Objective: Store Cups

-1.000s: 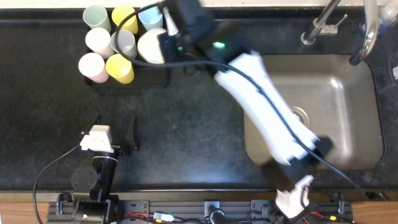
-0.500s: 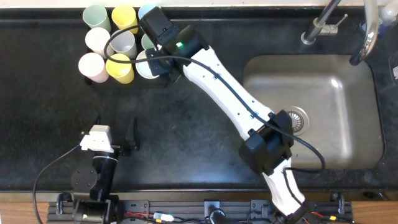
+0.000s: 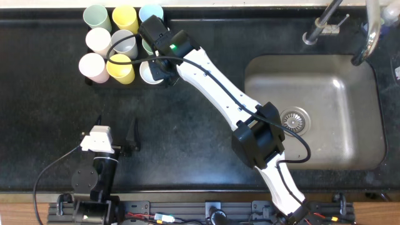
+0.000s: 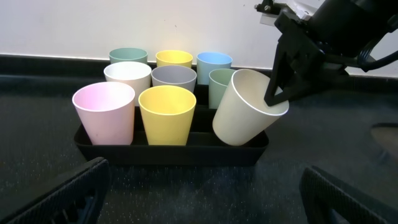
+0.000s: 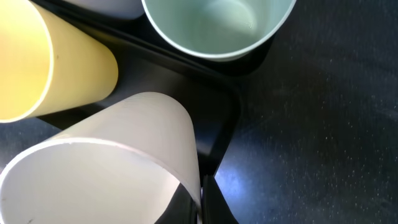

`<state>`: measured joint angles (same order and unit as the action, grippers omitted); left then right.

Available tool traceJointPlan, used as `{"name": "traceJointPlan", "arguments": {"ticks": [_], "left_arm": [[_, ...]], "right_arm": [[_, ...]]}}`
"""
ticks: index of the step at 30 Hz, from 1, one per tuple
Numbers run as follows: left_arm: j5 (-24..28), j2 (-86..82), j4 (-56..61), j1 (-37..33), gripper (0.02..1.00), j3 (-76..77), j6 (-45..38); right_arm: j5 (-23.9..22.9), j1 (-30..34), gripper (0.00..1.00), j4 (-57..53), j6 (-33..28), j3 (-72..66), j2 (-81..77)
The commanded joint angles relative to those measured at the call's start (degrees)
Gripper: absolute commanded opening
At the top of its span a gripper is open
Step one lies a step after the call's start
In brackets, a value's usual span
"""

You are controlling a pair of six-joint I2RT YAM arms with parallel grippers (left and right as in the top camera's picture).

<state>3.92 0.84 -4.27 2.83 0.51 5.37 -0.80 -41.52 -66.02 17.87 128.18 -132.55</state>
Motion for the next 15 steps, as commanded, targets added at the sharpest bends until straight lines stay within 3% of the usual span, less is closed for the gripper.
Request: {"name": "traceJointPlan", "arguments": {"ticks": [1, 10, 15], "left_arm": [[0.74, -0.66, -0.15, -0.52, 1.0, -0.04, -0.66], [0.72, -0.66, -0.15, -0.52, 1.0, -0.04, -0.66], [0.72, -0.66, -0.15, -0.52, 1.0, -0.04, -0.66]], "right_arm": [[-1.25, -0.09, 0.045, 0.35, 0.39, 1.09, -1.11], [-1.2, -0.07, 0.049, 1.66, 0.42, 1.07, -1.31], [-1.18, -0.07, 0.119, 1.73, 0.46, 1.07, -1.31]]}}
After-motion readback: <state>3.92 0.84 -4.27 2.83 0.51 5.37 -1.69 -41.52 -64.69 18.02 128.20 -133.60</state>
